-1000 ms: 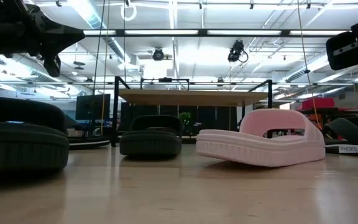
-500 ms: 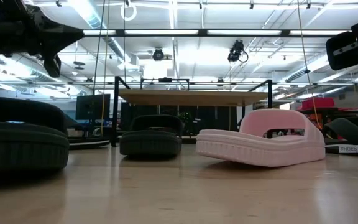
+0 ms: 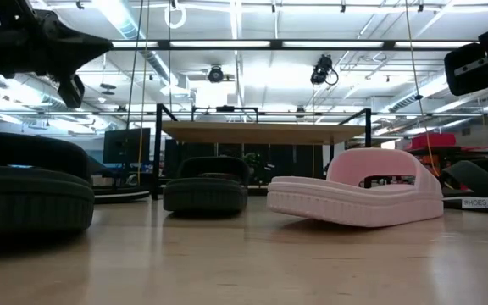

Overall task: Pick and place slides into the shelf
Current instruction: Put the top black slider on the shelf

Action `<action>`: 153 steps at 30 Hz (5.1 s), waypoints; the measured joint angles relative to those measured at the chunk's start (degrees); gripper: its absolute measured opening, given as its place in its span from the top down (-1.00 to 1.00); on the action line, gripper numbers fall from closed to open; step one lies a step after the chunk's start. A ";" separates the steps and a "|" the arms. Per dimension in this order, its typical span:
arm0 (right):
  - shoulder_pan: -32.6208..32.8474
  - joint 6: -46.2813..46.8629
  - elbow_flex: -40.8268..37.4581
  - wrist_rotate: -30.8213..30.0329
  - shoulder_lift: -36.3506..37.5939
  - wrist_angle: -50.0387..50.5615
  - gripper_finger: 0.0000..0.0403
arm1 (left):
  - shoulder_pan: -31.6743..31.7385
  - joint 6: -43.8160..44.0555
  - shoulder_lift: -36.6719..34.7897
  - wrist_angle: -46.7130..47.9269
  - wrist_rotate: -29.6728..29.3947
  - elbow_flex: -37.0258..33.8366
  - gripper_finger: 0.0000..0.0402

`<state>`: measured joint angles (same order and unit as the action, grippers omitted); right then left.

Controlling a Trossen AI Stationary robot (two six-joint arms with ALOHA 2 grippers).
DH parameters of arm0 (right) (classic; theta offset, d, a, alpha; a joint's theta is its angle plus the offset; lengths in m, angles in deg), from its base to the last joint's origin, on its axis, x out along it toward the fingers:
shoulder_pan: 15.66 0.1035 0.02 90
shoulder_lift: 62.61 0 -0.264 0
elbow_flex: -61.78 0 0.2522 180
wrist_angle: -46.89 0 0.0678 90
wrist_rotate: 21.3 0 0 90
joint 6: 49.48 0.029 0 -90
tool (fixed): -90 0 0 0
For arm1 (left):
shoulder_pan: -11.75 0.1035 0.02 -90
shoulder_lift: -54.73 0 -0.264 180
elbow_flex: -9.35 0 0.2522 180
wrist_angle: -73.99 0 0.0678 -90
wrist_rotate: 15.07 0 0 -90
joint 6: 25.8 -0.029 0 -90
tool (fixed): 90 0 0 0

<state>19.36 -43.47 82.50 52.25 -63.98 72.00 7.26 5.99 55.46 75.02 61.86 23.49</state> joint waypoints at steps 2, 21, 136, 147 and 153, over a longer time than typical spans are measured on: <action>0.00 0.02 -0.01 0.00 -0.01 -0.01 0.93 | 0.00 -0.39 0.00 -0.25 1.23 0.39 0.91; -0.01 0.02 0.00 0.00 -0.02 -0.01 0.93 | -2.23 -22.03 16.05 29.38 3.90 36.79 0.91; -0.02 7.86 0.00 -9.20 -0.20 -3.25 0.93 | -18.12 8.00 66.99 34.74 6.33 38.62 0.31; -0.03 -6.70 0.00 -18.43 -0.35 -13.26 0.93 | -18.79 1.93 67.01 34.82 6.24 38.62 0.24; -1.76 -16.09 0.80 -15.87 -3.49 -33.30 0.91 | -15.72 -0.49 67.01 33.49 4.76 38.60 0.27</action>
<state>17.60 -59.56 83.30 36.38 -67.47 38.69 -8.46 5.50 122.48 108.51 66.62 62.09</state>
